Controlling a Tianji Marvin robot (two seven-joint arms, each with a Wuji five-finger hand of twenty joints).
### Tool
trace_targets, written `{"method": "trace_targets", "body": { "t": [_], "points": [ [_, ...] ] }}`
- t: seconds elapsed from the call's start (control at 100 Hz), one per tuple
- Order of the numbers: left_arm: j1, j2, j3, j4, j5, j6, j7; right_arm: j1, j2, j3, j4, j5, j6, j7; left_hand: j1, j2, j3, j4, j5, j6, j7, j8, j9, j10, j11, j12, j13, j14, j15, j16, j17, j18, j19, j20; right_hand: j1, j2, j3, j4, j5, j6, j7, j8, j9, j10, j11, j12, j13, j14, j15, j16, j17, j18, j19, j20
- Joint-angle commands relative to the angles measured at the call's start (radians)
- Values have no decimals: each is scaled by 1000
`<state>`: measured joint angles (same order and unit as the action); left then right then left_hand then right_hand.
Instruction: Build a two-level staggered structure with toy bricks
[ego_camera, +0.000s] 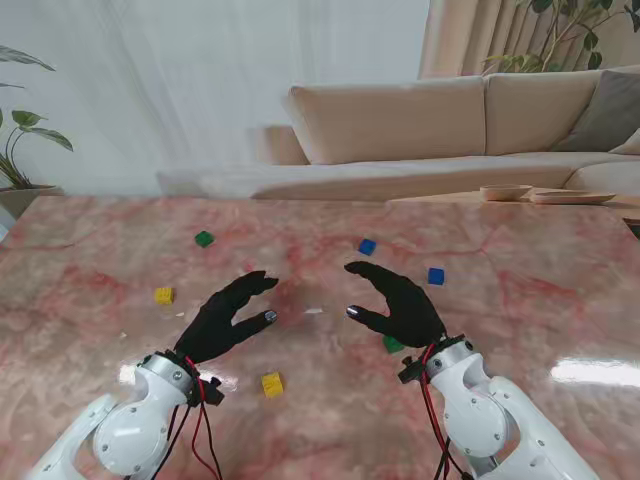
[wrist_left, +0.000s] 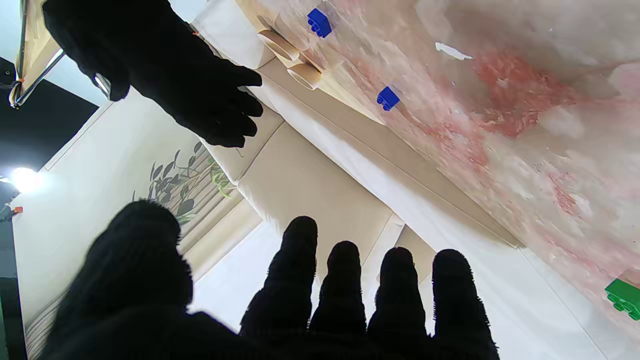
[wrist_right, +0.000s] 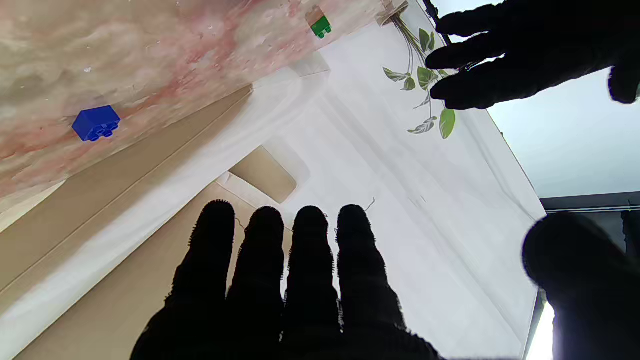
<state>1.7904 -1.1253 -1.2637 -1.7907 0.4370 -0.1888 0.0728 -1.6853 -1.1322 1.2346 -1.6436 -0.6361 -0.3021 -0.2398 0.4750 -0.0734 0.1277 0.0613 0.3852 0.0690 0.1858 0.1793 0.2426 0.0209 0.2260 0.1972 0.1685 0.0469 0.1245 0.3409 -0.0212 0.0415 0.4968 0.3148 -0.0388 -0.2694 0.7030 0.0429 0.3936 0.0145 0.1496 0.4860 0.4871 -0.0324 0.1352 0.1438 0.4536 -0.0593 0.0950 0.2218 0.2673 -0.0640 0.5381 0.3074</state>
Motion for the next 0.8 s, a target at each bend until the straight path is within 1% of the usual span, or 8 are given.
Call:
{"method": "trace_targets", "body": {
  "t": [0.0,0.27,0.49,0.6,0.7,0.72,0.74,0.79],
  "points": [
    [1,-2,3,5,-2,-2,2,-9,0,1,0,1,7,14,-21,31,-35,-8,18,7,-9,-19,19,0,-10,8,15,-19,-5,1,-12,-13,22,-7,1,2,-12,-22,8,-26,9,-13,3,-19,-6,2,14,-18,-4,-7,0,-15,17,-15],
    [6,-1,4,5,2,-2,4,-19,1,11,-5,-1,14,19,-17,29,-37,-7,20,4,-9,-18,20,0,-10,8,17,-20,-5,1,-13,-8,22,-5,3,2,-13,-22,8,-26,9,-15,5,-19,-6,3,15,-14,-3,-7,1,-12,19,-13],
    [6,1,-6,5,3,-7,-8,-23,3,24,-12,-18,27,20,-16,29,-39,-7,19,4,-11,-17,19,1,-11,8,15,-20,-6,1,-13,-10,21,-5,7,1,-14,-23,7,-34,8,-16,7,-28,-5,4,19,-20,-1,-5,2,-10,23,-10],
    [8,1,-10,7,8,-14,-5,-29,9,37,-20,-38,29,37,-14,29,-39,-6,20,5,-11,-17,20,1,-10,8,17,-19,-5,1,-13,-12,20,-5,14,-4,-14,-25,4,-40,8,-16,8,-37,-3,8,23,-23,1,-2,0,-8,25,-8],
    [12,2,-16,10,13,-19,-3,-33,17,53,-25,-62,32,60,-13,29,-40,-6,21,5,-11,-17,20,1,-11,8,16,-19,-5,1,-13,-11,19,-5,42,-40,-12,-30,3,-45,9,-14,10,-45,2,16,30,-26,8,5,-2,2,32,0],
    [13,1,-17,10,13,-20,-2,-34,19,56,-26,-68,34,66,-14,29,-40,-6,20,5,-11,-17,20,0,-11,8,16,-20,-5,1,-13,-11,19,-5,51,-53,-11,-33,2,-45,9,-14,10,-45,3,18,32,-26,10,7,-3,7,34,2],
    [14,1,-17,10,13,-20,-2,-35,20,60,-27,-74,36,72,-13,30,-40,-6,20,5,-11,-17,20,1,-11,8,16,-19,-6,1,-13,-11,18,-5,65,-65,-12,-46,2,-45,11,-11,11,-45,6,26,34,-25,15,17,-7,12,43,13],
    [16,1,-20,11,14,-21,0,-37,25,71,-29,-88,40,88,-13,29,-40,-7,20,5,-11,-17,20,1,-11,7,16,-19,-6,1,-13,-11,18,-6,100,-111,-5,-49,3,-43,12,-9,18,-47,12,34,48,-21,24,26,-4,30,52,22]
  ]
}}
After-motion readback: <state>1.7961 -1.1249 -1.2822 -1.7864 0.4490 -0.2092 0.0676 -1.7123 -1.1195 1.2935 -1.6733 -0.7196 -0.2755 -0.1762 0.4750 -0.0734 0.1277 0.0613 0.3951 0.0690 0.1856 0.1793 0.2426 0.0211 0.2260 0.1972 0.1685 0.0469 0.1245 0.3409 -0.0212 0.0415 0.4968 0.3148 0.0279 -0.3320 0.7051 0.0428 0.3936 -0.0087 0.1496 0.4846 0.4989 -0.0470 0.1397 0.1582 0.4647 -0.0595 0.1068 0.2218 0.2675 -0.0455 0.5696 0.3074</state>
